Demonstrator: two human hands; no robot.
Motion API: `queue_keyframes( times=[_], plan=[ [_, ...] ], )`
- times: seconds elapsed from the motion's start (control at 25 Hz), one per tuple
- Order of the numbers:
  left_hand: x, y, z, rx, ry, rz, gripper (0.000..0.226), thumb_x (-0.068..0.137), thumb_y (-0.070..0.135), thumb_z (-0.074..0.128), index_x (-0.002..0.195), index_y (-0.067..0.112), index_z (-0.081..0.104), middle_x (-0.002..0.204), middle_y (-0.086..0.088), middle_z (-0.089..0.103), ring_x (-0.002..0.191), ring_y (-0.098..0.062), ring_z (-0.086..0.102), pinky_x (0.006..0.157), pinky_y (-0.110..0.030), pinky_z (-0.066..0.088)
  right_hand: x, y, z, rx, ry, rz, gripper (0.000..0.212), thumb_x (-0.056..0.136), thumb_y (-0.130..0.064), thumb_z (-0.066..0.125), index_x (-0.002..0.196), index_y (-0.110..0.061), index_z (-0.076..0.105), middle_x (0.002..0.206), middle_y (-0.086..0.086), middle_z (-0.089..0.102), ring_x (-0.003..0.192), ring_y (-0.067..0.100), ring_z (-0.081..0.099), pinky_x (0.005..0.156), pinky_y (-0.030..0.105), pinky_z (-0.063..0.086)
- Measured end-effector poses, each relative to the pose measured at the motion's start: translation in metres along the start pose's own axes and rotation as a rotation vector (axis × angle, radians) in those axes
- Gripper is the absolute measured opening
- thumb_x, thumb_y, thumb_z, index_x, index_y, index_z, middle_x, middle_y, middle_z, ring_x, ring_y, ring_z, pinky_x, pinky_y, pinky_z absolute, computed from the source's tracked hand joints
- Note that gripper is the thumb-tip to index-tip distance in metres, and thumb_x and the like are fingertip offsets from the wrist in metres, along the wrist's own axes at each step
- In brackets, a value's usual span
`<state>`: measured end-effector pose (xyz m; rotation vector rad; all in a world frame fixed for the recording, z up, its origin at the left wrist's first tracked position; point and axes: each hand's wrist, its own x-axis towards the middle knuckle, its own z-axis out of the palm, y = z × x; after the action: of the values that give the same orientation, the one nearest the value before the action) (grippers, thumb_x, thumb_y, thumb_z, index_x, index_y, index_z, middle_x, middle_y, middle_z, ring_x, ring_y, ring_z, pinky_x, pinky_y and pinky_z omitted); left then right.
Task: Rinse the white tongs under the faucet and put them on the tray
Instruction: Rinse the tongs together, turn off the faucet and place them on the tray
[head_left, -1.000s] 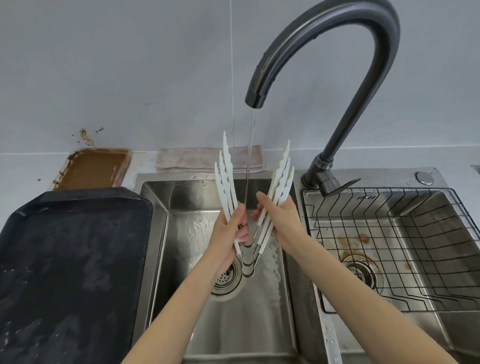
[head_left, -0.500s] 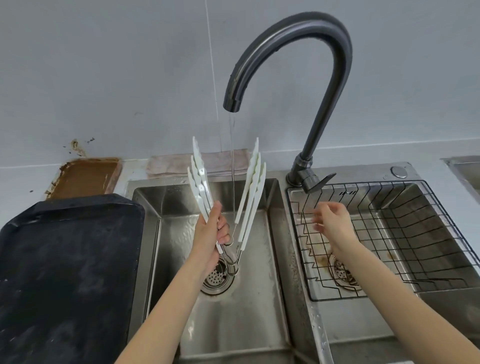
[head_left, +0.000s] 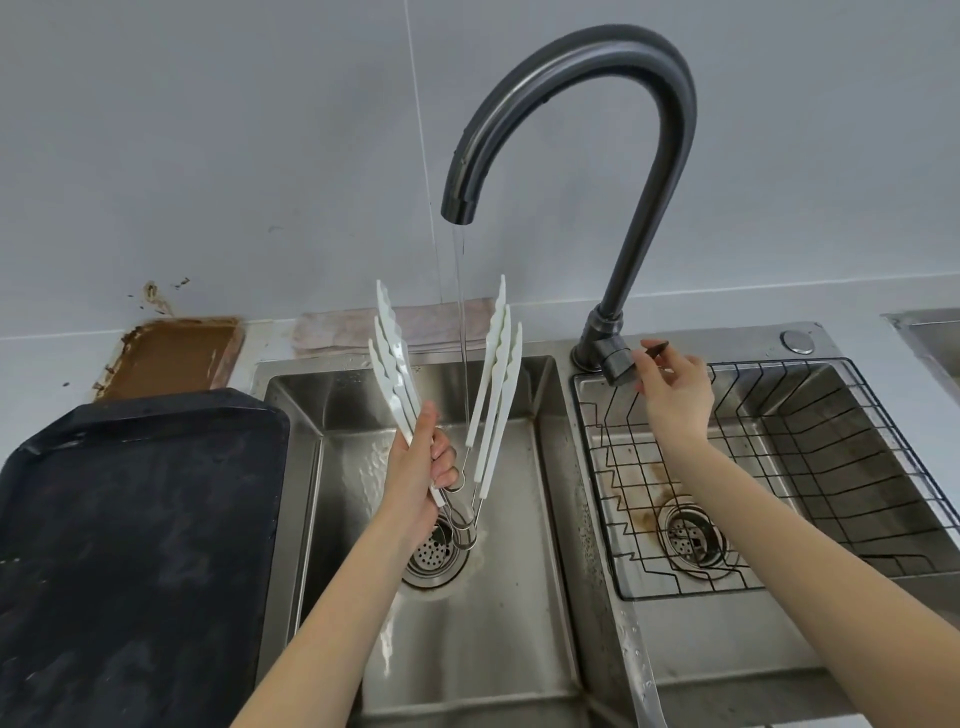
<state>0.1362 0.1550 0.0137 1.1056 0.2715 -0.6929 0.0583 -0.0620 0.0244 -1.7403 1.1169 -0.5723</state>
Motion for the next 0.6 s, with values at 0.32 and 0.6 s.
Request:
queue_keyframes(
  times=[0.32, 0.6],
  plan=[
    [-0.003, 0.000, -0.001, 0.008, -0.004, -0.005, 0.028, 0.094, 0.034, 0.045, 0.071, 0.018, 0.042, 0.036, 0.008, 0.033, 0.027, 0.000, 0.026, 0.029, -0.011, 0.022, 0.015, -0.013, -0.002, -0.084, -0.035, 0.015, 0.043, 0.090, -0.033, 0.056, 0.121, -0.002, 0.059, 0.115, 0.006, 0.046, 0.085, 0.020, 0.063, 0.070, 0.017, 0.054],
    [-0.011, -0.002, -0.003, 0.019, -0.007, -0.013, 0.025, 0.093, 0.039, 0.045, 0.078, 0.018, 0.047, 0.038, 0.009, 0.033, 0.028, 0.000, 0.026, 0.029, -0.012, 0.023, -0.080, -0.034, 0.041, 0.137, -0.221, -0.022, 0.072, 0.089, -0.030, 0.056, 0.148, -0.015, 0.017, 0.126, 0.004, 0.037, 0.101, 0.013, 0.048, 0.080, 0.015, 0.042]
  ],
)
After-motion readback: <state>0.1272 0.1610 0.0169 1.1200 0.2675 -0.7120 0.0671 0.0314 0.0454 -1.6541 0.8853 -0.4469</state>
